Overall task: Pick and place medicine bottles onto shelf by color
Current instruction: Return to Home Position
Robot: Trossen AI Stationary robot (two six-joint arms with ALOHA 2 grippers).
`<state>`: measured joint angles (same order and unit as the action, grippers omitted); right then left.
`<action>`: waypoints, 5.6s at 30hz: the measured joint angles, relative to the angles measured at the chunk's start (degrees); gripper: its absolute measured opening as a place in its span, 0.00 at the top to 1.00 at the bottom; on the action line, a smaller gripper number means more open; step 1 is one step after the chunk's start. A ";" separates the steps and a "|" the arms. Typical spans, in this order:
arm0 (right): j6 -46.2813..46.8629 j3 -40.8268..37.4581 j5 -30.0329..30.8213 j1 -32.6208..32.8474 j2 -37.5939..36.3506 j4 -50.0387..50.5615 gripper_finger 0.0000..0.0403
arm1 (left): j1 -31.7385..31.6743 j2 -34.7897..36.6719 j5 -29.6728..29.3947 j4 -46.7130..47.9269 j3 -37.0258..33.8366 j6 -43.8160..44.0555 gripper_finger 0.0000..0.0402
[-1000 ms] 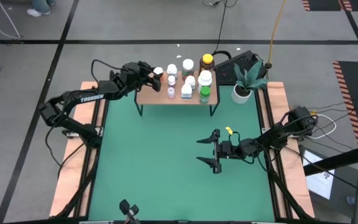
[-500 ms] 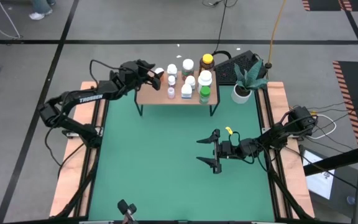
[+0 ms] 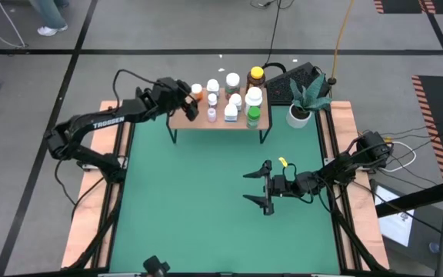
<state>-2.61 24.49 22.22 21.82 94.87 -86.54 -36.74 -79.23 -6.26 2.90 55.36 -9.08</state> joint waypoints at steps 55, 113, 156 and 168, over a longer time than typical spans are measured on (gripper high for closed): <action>3.58 0.00 -4.65 0.04 -1.88 7.04 0.42 | 31.12 30.27 -12.47 -11.36 -26.17 15.40 0.37; -5.82 -21.46 -25.21 -12.21 -68.06 56.05 1.00 | 47.81 65.47 -10.16 -11.14 -48.99 6.69 0.99; -2.46 -21.16 -25.19 -16.31 -94.77 87.85 1.00 | 47.81 79.09 -10.33 11.15 -44.97 4.11 0.98; -0.87 -23.58 -27.46 -16.26 -94.77 85.03 1.00 | 47.80 79.11 -10.31 5.64 -49.94 5.23 0.99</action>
<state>-3.48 0.91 -5.25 5.56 0.10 -1.51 11.06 -0.12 -16.57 8.55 5.43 -3.85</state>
